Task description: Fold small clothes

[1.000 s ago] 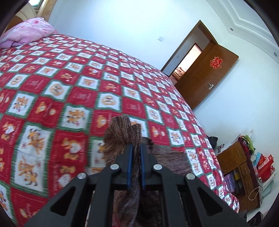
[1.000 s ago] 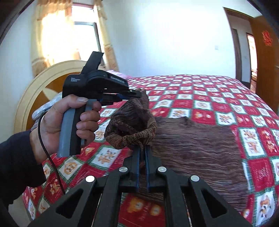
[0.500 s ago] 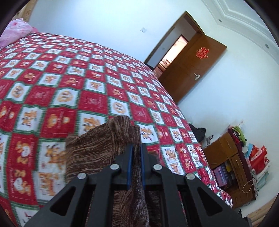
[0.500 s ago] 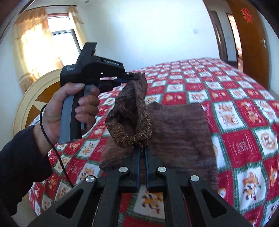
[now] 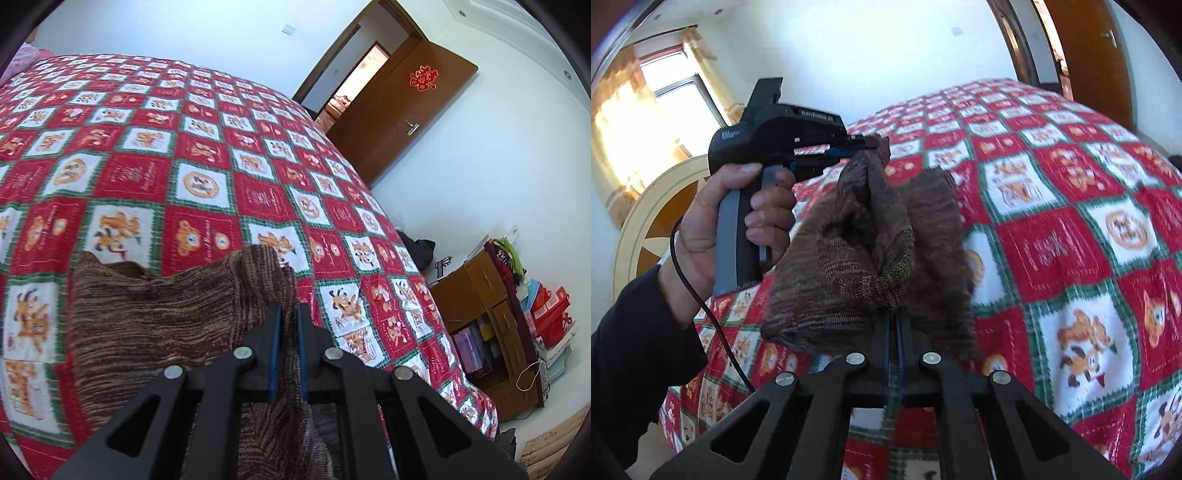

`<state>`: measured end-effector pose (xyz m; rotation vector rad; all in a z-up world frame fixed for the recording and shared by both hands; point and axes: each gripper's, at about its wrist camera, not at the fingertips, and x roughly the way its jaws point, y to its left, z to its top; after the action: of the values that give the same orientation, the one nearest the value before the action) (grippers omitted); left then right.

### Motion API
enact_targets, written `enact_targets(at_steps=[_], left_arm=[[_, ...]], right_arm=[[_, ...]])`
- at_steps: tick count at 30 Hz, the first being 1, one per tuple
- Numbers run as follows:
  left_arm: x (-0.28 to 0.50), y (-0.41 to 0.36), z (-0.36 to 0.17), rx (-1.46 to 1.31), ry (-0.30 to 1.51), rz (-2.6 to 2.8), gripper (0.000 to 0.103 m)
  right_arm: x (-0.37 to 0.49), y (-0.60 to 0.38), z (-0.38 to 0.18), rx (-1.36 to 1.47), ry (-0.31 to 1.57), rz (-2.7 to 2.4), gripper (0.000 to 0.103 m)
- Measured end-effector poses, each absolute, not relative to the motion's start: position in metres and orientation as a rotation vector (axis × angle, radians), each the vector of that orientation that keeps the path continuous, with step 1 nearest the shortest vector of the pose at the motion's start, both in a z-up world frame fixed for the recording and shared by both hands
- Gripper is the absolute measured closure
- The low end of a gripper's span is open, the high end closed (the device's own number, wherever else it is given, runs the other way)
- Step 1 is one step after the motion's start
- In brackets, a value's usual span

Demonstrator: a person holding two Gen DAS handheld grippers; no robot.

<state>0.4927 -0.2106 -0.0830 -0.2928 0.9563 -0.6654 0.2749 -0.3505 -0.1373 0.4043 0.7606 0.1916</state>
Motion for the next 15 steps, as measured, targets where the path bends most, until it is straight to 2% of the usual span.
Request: enact_targets(at_steps=[15], left_arm=[[0.483,-0.264,-0.113,-0.187,1.008,-0.672,0.094]], right_arm=[[0.268,-0.374,-0.165,0.484,0.805,0.146,0.101]])
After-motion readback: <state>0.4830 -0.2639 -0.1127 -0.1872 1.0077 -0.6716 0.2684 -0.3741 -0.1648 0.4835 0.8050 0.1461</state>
